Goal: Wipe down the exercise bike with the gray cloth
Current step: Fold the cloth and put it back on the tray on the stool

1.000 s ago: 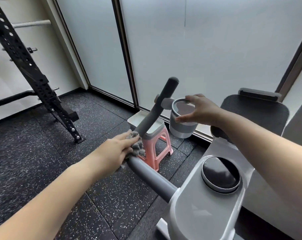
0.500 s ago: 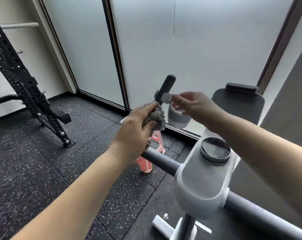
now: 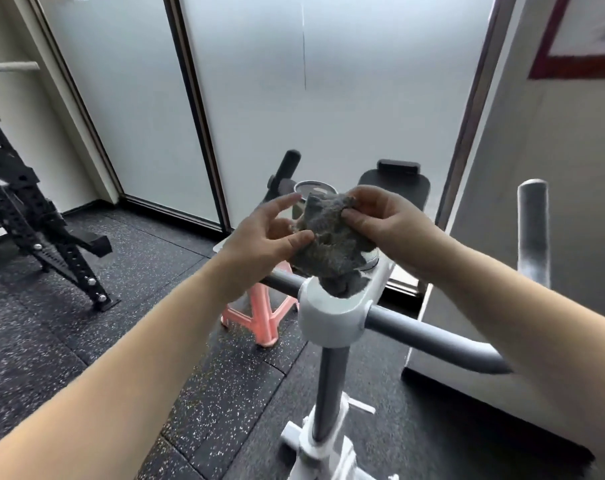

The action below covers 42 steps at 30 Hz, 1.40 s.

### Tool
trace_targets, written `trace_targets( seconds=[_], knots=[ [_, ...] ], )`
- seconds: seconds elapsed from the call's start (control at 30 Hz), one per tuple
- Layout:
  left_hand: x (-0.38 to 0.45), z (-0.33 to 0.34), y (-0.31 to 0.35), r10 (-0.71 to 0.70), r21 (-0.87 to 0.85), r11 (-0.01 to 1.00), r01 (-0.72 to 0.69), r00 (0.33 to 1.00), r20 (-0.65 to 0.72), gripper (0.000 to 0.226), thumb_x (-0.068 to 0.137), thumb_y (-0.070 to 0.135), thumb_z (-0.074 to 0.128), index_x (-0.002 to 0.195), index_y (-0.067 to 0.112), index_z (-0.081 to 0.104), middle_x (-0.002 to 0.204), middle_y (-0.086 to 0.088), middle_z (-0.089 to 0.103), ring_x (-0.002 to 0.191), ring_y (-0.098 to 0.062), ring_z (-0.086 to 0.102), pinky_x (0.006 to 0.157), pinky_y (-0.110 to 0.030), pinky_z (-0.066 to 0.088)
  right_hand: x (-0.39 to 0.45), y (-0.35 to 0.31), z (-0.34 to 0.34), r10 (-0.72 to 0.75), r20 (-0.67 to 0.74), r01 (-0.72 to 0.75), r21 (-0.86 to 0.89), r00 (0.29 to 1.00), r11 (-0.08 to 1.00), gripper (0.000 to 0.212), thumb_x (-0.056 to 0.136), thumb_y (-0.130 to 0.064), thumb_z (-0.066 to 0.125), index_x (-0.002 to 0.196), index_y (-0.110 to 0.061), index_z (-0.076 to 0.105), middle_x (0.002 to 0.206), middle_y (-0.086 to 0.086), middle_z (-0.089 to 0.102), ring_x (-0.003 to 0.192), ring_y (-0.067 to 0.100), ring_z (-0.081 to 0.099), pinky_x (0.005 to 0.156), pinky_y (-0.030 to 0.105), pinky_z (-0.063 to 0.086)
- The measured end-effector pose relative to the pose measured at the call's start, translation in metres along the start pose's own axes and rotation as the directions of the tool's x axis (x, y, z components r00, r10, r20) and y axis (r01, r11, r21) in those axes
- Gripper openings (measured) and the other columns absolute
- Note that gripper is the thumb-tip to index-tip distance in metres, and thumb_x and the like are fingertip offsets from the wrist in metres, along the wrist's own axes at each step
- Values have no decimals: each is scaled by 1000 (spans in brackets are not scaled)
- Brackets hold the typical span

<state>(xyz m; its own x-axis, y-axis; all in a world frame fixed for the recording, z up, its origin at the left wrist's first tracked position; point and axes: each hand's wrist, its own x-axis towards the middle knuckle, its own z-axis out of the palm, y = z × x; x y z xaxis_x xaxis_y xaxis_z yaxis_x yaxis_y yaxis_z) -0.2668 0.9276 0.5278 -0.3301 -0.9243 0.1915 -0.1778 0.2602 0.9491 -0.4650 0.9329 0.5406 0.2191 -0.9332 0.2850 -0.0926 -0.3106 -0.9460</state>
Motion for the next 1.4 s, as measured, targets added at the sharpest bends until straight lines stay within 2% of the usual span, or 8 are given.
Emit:
trace_targets(
  seconds=[0.13, 0.27, 0.37, 0.5, 0.63, 0.8, 1.0, 1.4],
  knots=[
    [-34, 22, 22, -52, 154, 987, 49, 999, 15, 26, 78, 12, 72, 102, 20, 67, 97, -14, 72, 89, -28, 71, 77, -43, 59, -45, -17, -20, -76, -55, 73, -53, 996, 996, 22, 89, 2, 54, 80, -18, 60, 69, -10, 64, 60, -4, 59, 57, 12, 48],
    [-71, 57, 35, -26, 247, 968, 48, 995, -92, 21, 79, 3, 68, 84, 24, 71, 89, -6, 75, 87, -24, 72, 82, -42, 57, -95, -30, -35, -80, -108, 68, -108, 991, 992, 23, 89, -3, 57, 79, -23, 62, 67, -11, 64, 61, 1, 59, 60, 17, 50],
    [-98, 88, 45, -62, 200, 977, 79, 994, -91, 21, 79, 24, 73, 100, 25, 69, 100, 3, 72, 91, -10, 67, 82, -33, 52, -133, -43, -38, -78, -121, 62, -135, 990, 989, 24, 88, -6, 59, 77, -27, 64, 68, -8, 62, 66, 9, 57, 63, 22, 50],
    [-126, 125, 60, -25, 134, 990, 34, 997, -72, 60, 78, 35, 73, 132, 26, 48, 123, 2, 59, 111, -11, 57, 96, -31, 47, -180, -58, -34, -40, -83, 24, -190, 996, 981, 20, 89, -6, 57, 81, -24, 62, 78, 3, 63, 73, 15, 58, 71, 33, 50],
    [-157, 143, 74, -21, 194, 981, 8, 997, 68, 49, 75, 31, 77, 121, 24, 59, 117, 2, 65, 113, -13, 58, 98, -35, 48, -222, -71, -36, -20, -60, 3, -259, 998, 966, 20, 90, -6, 55, 84, -24, 61, 80, -2, 66, 71, 5, 61, 69, 21, 52],
    [-203, 147, 80, 15, 311, 949, -49, 994, 112, 17, 77, 24, 75, 88, 19, 63, 83, 3, 69, 77, -9, 63, 68, -19, 50, -276, -80, -30, -5, -149, -48, -347, 989, 937, 26, 89, -10, 58, 77, -31, 64, 62, -17, 66, 60, -2, 58, 61, 16, 45],
    [-266, 163, 74, 44, 530, 839, -125, 986, 162, 4, 82, 24, 67, 83, 21, 69, 76, 7, 68, 68, -4, 60, 63, -18, 47, -347, -87, -6, -64, -309, -68, -398, 949, 915, 20, 86, -10, 61, 81, -28, 67, 75, -8, 67, 68, 2, 59, 71, 18, 47],
    [-385, 204, 91, 20, 260, 965, -43, 996, 88, 8, 94, 19, 50, 89, 22, 56, 82, -5, 65, 79, -31, 65, 75, -50, 56, -474, -122, 16, 5, -329, -138, -383, 944, 913, 14, 92, -12, 55, 82, -22, 60, 66, -1, 57, 57, 14, 52, 58, 25, 49]
  ],
)
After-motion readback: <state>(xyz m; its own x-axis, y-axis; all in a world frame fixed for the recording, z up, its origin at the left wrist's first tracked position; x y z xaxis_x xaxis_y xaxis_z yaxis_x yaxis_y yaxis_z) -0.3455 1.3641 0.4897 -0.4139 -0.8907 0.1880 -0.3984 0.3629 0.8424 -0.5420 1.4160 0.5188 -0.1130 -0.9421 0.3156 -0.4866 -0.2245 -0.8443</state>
